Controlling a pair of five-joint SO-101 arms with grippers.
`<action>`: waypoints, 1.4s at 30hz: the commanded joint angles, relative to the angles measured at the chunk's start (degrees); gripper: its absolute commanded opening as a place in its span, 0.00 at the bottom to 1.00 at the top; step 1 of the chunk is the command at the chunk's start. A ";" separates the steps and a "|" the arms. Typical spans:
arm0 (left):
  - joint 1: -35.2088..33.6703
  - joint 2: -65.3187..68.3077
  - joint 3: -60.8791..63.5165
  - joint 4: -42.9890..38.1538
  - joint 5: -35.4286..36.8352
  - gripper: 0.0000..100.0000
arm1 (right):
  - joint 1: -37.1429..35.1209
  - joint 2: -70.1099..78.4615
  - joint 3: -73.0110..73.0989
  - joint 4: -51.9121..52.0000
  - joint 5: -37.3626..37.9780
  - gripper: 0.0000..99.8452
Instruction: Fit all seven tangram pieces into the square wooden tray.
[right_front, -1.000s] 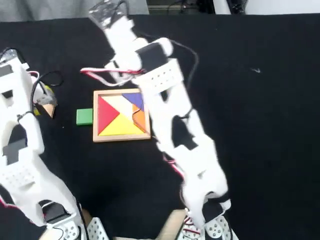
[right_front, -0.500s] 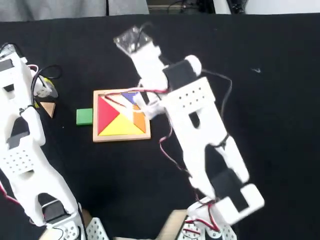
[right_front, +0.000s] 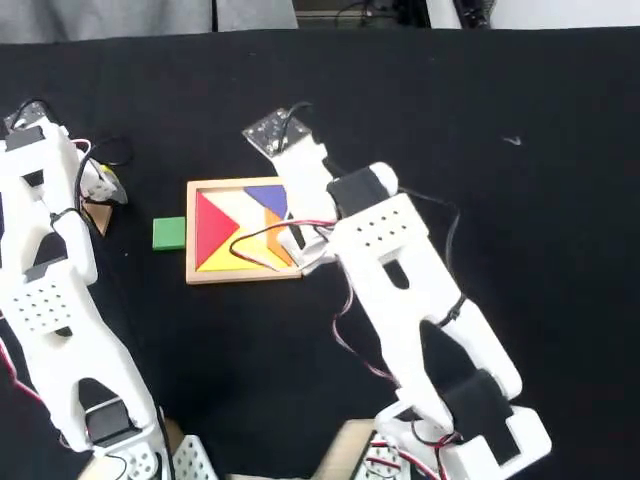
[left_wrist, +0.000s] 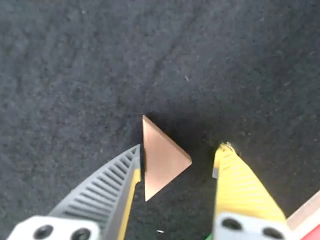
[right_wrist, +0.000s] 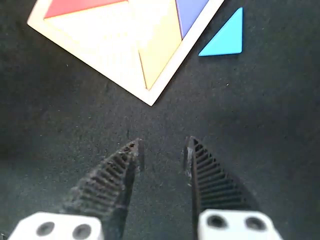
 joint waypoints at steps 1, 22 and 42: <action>1.19 -4.40 -3.21 1.14 2.37 0.24 | 0.88 -2.68 1.54 -3.25 -0.35 0.14; 4.18 -2.29 -6.02 2.02 6.07 0.23 | 2.11 -2.24 7.87 -9.93 -0.35 0.14; -1.19 -0.09 -5.67 4.40 5.63 0.23 | 1.85 -2.15 8.13 -11.34 -0.35 0.14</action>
